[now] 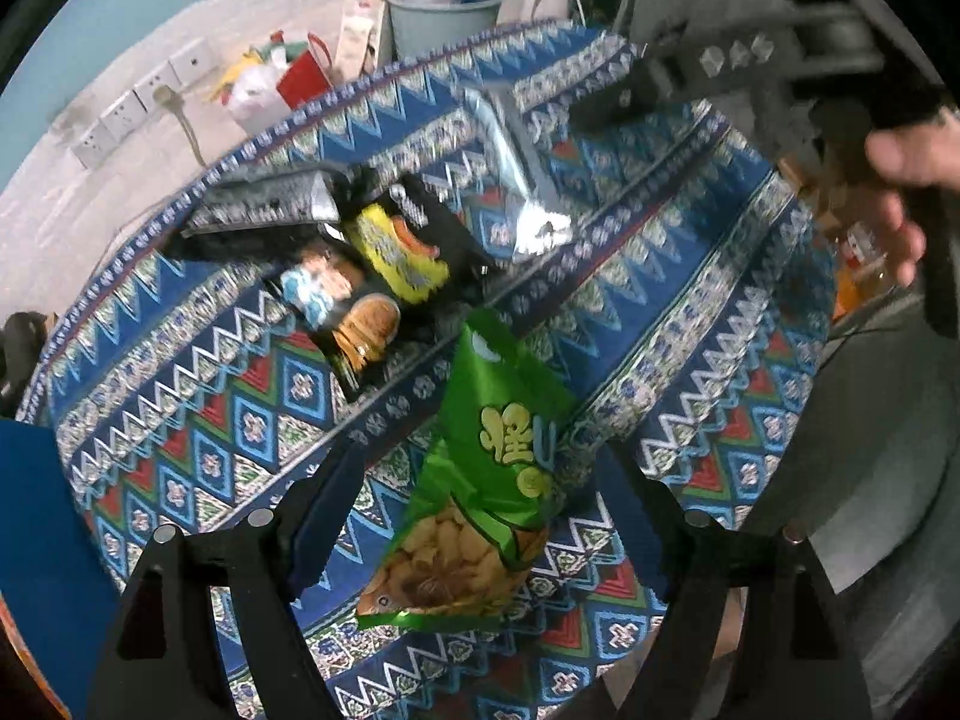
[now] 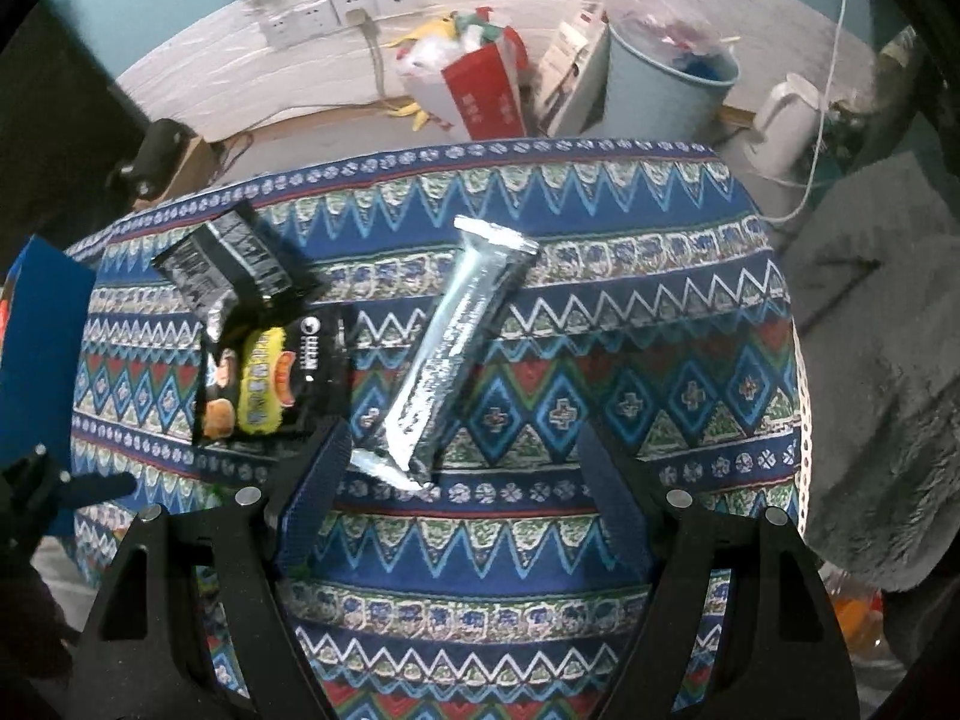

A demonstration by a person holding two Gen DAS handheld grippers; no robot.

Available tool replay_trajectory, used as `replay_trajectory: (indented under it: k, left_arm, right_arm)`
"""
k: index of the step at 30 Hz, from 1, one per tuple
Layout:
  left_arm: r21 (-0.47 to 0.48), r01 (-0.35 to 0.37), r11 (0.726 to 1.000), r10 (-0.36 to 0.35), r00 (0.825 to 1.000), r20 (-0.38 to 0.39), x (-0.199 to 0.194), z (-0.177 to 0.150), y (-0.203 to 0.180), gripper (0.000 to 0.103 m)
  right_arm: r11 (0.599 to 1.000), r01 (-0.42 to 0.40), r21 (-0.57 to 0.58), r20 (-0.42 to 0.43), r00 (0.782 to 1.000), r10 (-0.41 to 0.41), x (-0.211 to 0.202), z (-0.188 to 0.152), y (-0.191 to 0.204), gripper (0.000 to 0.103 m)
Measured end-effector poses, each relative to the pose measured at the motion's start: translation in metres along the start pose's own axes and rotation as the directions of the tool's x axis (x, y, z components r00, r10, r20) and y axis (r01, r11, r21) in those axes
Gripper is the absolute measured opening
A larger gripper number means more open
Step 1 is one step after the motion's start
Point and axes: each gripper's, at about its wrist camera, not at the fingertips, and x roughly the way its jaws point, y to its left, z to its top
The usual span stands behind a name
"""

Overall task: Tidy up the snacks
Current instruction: 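Grasp the green snack bag with the left gripper while the right grasps the silver bar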

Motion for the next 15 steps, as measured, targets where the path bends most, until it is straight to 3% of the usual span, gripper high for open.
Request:
replay_trajectory:
  k: [5,6,8,15]
  left_arm:
    - [0.007,-0.001,1.000,0.001,0.999,-0.039,0.021,-0.002,0.006,0.080]
    - [0.006,0.004,1.000,-0.004,0.999,-0.046,0.024,-0.003,0.007,0.077]
    - [0.001,0.029,1.000,-0.029,0.998,-0.061,0.029,-0.004,0.010,0.051]
    - [-0.006,-0.013,1.000,0.013,1.000,-0.027,0.021,-0.012,0.023,0.039]
  right_arm:
    - [1.000,0.002,0.002,-0.007,1.000,-0.002,0.005,0.002,-0.002,0.078]
    - [1.000,0.002,0.000,-0.010,1.000,-0.002,0.007,0.003,-0.001,0.078]
    - [1.000,0.004,-0.004,-0.015,1.000,-0.004,0.011,0.003,0.000,0.078]
    - [0.999,0.031,-0.018,-0.035,0.999,-0.032,0.033,0.010,0.007,0.078]
